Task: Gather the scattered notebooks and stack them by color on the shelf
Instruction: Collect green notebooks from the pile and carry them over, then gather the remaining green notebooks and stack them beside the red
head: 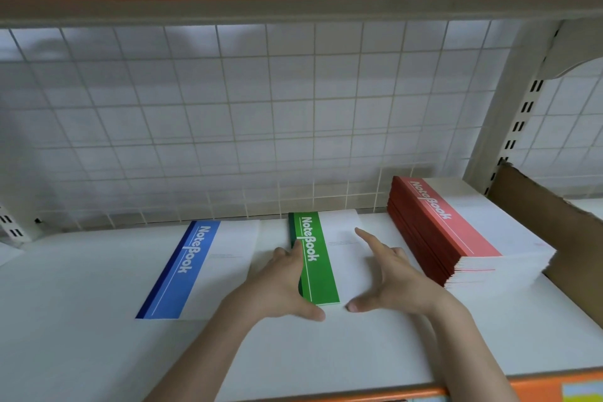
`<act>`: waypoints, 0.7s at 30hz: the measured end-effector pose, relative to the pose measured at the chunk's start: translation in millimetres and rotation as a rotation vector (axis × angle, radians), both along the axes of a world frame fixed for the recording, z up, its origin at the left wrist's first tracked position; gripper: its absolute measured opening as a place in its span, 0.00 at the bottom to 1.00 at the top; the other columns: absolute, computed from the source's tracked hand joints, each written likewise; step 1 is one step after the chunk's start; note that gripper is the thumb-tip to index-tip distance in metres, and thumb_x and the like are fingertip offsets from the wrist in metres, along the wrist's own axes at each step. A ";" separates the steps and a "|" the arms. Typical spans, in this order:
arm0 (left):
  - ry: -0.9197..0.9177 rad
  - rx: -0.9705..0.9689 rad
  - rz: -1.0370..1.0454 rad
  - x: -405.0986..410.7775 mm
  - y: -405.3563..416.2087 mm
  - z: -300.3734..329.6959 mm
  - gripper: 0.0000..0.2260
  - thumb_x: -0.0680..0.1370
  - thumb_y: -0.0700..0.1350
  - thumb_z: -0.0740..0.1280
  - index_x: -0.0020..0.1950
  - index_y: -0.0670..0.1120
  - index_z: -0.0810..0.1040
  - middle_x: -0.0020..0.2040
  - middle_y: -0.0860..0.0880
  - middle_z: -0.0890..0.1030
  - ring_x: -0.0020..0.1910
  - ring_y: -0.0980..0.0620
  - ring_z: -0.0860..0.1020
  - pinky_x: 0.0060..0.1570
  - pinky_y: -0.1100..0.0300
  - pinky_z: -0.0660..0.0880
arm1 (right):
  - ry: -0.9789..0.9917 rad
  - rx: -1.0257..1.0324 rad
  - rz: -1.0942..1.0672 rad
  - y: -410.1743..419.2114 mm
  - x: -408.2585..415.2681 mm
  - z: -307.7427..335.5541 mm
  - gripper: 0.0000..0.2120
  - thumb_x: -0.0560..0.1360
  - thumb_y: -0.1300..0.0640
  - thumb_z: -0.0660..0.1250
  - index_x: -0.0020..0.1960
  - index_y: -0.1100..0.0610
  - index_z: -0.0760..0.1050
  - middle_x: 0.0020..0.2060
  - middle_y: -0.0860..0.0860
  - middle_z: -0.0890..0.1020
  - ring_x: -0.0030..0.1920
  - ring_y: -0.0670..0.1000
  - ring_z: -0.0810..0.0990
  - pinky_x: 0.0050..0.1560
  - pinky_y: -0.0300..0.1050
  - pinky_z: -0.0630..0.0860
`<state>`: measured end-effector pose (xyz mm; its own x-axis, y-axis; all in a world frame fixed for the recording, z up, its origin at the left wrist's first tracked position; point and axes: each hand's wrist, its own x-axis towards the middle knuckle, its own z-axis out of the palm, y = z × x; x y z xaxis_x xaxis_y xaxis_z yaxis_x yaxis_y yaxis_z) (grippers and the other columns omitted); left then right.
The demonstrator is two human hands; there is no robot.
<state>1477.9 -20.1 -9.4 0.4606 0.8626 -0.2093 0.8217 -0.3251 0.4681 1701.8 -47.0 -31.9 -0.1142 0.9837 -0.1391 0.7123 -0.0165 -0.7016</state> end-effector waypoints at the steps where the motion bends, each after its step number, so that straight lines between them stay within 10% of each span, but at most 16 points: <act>1: 0.017 0.016 -0.009 1.3 -2.3 -0.4 0.49 0.64 0.57 0.77 0.74 0.57 0.48 0.60 0.50 0.65 0.61 0.52 0.67 0.59 0.57 0.70 | -0.004 0.001 0.002 0.4 0.1 -0.2 0.61 0.56 0.45 0.81 0.73 0.34 0.40 0.49 0.30 0.56 0.63 0.39 0.52 0.67 0.42 0.58; 13: 0.013 0.105 0.040 9.6 -10.9 -0.8 0.36 0.67 0.51 0.73 0.69 0.49 0.59 0.55 0.48 0.66 0.56 0.49 0.68 0.45 0.61 0.66 | -0.048 0.063 0.001 2.3 0.1 -2.5 0.61 0.55 0.41 0.79 0.76 0.43 0.45 0.71 0.40 0.58 0.69 0.43 0.50 0.66 0.41 0.57; 21: -0.025 0.069 0.024 5.5 -8.1 -2.9 0.40 0.68 0.51 0.73 0.74 0.49 0.54 0.60 0.47 0.66 0.62 0.49 0.67 0.54 0.60 0.68 | -0.048 0.024 -0.012 0.6 -0.9 4.2 0.61 0.57 0.41 0.80 0.77 0.44 0.43 0.73 0.42 0.56 0.72 0.44 0.49 0.70 0.45 0.55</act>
<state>1483.4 -28.3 -12.3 0.4441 0.8854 -0.1375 0.8177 -0.3378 0.4660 1700.8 -46.3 -27.7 -0.0960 0.9881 -0.1204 0.7453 -0.0088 -0.6666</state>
